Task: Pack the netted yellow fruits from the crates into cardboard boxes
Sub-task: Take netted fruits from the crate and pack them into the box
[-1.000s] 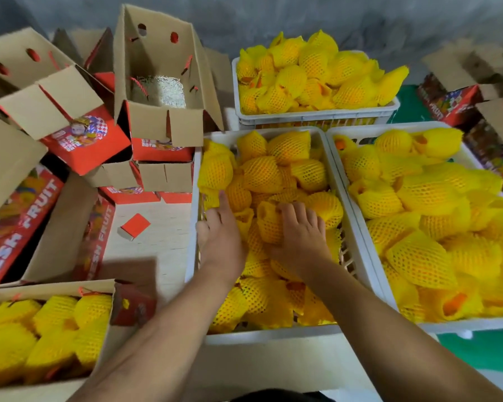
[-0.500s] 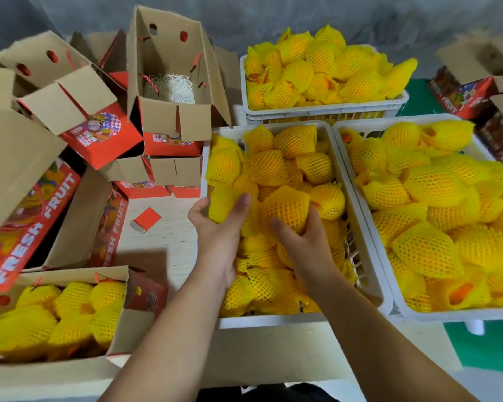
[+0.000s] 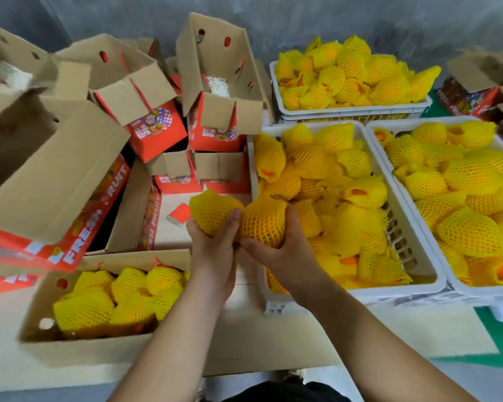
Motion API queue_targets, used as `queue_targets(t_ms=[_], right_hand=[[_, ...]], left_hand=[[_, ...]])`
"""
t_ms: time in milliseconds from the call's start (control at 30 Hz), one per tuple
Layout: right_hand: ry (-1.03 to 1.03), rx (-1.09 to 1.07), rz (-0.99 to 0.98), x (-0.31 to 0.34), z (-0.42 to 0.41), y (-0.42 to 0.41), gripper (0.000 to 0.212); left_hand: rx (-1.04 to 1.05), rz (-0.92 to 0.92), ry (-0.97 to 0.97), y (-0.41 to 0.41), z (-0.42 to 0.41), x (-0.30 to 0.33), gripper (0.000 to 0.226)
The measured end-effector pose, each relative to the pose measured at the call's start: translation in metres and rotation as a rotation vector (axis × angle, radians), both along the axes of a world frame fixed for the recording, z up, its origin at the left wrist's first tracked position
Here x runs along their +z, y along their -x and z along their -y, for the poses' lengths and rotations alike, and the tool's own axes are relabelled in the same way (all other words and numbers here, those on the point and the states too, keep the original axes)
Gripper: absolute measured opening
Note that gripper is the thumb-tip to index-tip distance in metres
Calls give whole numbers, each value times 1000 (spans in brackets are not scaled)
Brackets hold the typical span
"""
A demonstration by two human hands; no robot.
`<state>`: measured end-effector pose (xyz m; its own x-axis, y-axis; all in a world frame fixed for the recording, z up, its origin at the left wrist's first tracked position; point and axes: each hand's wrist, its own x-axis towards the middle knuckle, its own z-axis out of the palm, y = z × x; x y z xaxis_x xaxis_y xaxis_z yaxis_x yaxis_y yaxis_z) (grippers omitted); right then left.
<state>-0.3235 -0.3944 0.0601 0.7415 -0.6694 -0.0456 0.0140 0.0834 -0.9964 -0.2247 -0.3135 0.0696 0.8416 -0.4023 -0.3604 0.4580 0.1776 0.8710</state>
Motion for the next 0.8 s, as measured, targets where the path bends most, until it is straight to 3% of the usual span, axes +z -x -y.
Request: queue_targets(t_ms=[133,233,300,400,533,633,800], right_hand=[[38,103,-68,0,-61,-36,79],[-262,157,13,-8,-112,-71,52],[-420,100,-6,-15,-145,-95,52],[-400,-20,-204,-22,-180,-125,60],[-294,-205,-395,-38,-196,-134,61],[-292,-276,-462,-46,-194,-133,60],[-403,-350,-412,-49,-185,-134,53]], left_hand=[[-1,3,21,-38,-75,0,79],[-91,-149,162,-64,-132,-4,59],[-93,-190,188,-86,-169,-9,50],[-48,73,-155,-120,-214,-12,45],[-257,181,-552,-161,-259,-18,77],[-457,309,-724,-176,-275,-33,68],[-751,498,-1011,-182,-268,-46,77]])
